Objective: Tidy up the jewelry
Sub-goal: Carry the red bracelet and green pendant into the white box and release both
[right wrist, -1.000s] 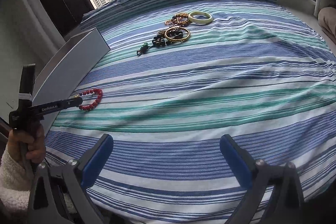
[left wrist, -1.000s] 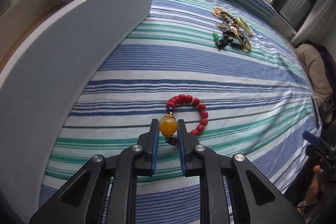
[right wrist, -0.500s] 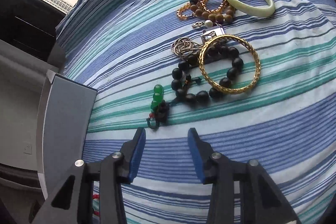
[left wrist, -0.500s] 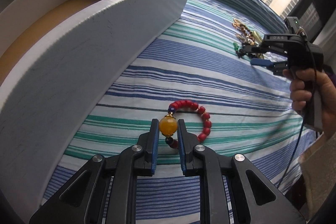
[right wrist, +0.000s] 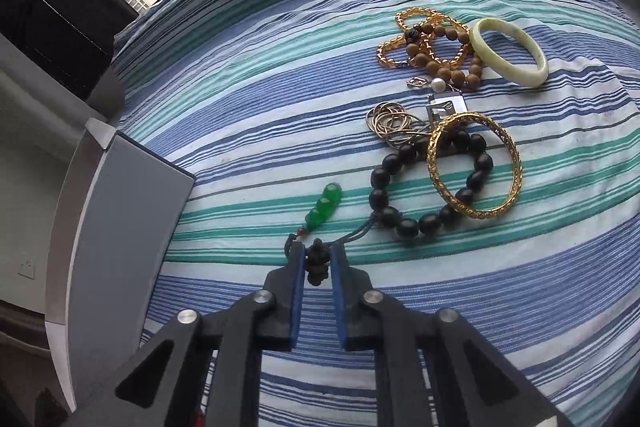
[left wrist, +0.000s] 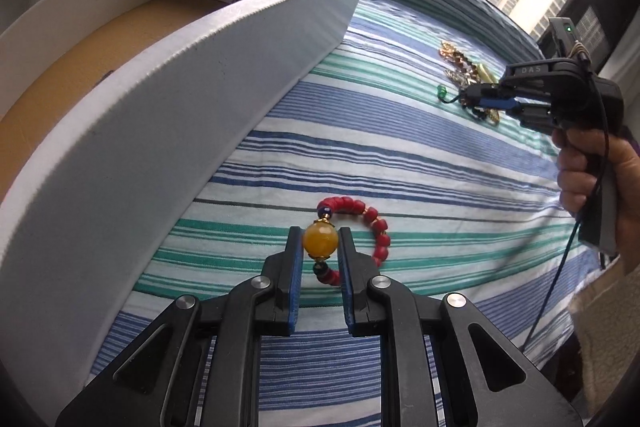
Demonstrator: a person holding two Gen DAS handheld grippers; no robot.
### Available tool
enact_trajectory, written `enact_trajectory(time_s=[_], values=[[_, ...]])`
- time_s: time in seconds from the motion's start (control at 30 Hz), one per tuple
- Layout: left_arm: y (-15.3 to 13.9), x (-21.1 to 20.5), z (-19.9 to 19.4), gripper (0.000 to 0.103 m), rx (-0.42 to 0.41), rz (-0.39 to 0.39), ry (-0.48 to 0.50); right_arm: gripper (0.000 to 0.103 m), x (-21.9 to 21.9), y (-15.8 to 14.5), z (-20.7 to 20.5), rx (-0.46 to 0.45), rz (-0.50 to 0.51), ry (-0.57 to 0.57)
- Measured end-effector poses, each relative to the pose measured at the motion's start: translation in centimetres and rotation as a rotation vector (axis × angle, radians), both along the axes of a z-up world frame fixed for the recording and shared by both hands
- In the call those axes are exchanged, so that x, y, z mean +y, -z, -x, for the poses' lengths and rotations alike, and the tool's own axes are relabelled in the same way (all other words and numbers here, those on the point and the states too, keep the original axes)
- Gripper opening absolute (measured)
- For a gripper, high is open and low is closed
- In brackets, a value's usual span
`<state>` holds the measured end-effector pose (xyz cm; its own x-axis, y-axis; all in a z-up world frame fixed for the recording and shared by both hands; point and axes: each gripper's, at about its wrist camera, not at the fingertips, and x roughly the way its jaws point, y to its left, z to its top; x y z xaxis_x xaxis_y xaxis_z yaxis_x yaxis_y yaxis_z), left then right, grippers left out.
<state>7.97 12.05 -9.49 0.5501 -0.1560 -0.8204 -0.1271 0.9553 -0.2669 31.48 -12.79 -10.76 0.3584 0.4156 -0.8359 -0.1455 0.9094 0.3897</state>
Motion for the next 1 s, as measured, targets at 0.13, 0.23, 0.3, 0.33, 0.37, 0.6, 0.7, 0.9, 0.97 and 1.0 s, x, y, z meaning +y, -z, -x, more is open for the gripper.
enact_trajectory(time_s=[0.13,0.23,0.3,0.33,0.37,0.6,0.7,0.9,0.97,1.0], values=[[-1.7,-0.7,0.5,0.015,-0.036,0.001,0.017,0.013,-1.5,-3.6,3.2,-0.058,-0.061,-0.059],[-3.1,-1.8,1.1,0.015,-0.062,-0.012,0.036,0.013,-1.6,-6.3,5.8,-0.128,-0.055,-0.125],[-3.9,-2.4,1.6,0.015,-0.076,-0.006,0.042,0.012,-1.4,-7.4,7.5,-0.162,-0.045,-0.167],[-4.3,-2.5,1.9,0.015,-0.082,0.001,0.042,0.012,-1.1,-7.9,8.3,-0.173,-0.037,-0.188],[-4.7,-2.5,2.2,0.015,-0.089,0.01,0.041,0.012,-0.9,-8.2,9.1,-0.182,-0.029,-0.208],[-10.0,0.3,4.3,0.015,-0.165,0.061,0.0,0.011,2.6,-11.4,12.8,-0.23,-0.061,-0.34],[-12.8,2.4,5.2,0.015,-0.206,0.058,-0.031,0.011,4.9,-13.4,13.1,-0.26,-0.098,-0.382],[-17.4,8.1,5.7,0.015,-0.273,-0.034,-0.134,0.011,11.4,-17.1,12.4,-0.309,-0.154,-0.481],[-18.0,10.3,5.4,0.015,-0.277,-0.071,-0.182,0.011,13.8,-18.1,12.4,-0.33,-0.157,-0.515],[-18.0,11.5,5.0,0.015,-0.274,-0.083,-0.204,0.011,15.0,-18.5,12.4,-0.34,-0.156,-0.529]])
